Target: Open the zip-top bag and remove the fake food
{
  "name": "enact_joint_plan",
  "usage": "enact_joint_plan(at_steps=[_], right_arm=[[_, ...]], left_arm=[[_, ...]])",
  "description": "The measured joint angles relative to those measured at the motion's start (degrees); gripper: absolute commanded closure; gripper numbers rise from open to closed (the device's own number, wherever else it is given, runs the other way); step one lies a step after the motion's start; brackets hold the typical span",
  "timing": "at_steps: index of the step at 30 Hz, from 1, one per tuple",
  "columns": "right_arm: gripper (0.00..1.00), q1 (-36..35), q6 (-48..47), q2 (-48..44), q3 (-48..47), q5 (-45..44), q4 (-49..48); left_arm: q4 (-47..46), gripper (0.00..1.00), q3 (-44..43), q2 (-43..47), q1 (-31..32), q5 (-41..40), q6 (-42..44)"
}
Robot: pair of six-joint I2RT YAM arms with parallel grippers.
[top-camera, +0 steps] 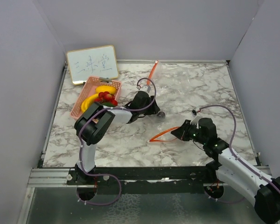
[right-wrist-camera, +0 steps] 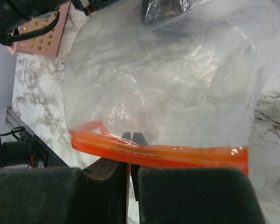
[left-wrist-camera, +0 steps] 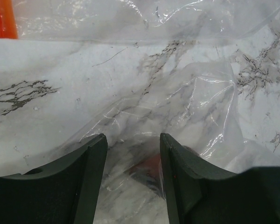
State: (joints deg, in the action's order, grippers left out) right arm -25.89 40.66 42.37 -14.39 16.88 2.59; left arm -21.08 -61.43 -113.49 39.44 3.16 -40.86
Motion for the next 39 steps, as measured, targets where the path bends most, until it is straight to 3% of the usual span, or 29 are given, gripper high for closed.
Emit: enact_joint_plan(at_steps=[5,15,20,26,34,39], right_arm=[[0.96,0.0,0.1,7.6,-0.2,-1.4,-8.5],[0.94,0.0,0.3,29.7,-4.9,-1.6,-26.0],[0.91,0.0,1.1,36.2,-5.1,-0.5,-34.3],[0.88,-0.3,1.2,37.6,-4.2,0.1,-38.0],[0.87,-1.2,-0.5,32.6,-0.5,-4.5,-34.8],[0.87,-1.2,-1.3,35.3,0.6,-9.3,-35.4]], left_arm=[[-1.4,0.50,3.5,2.1,0.0,0.0,-0.8],[-1.7,0.68,8.9,5.7,0.9,-0.4,-1.8],[-2.5,0.80,10.6,6.5,2.3,-1.0,-2.5],[-2.9,1.00,11.1,6.5,2.7,-1.0,-3.4],[-3.8,1.00,11.1,6.5,2.7,-0.5,-3.8],[-5.6,1.00,11.1,6.5,2.7,1.7,-4.8]])
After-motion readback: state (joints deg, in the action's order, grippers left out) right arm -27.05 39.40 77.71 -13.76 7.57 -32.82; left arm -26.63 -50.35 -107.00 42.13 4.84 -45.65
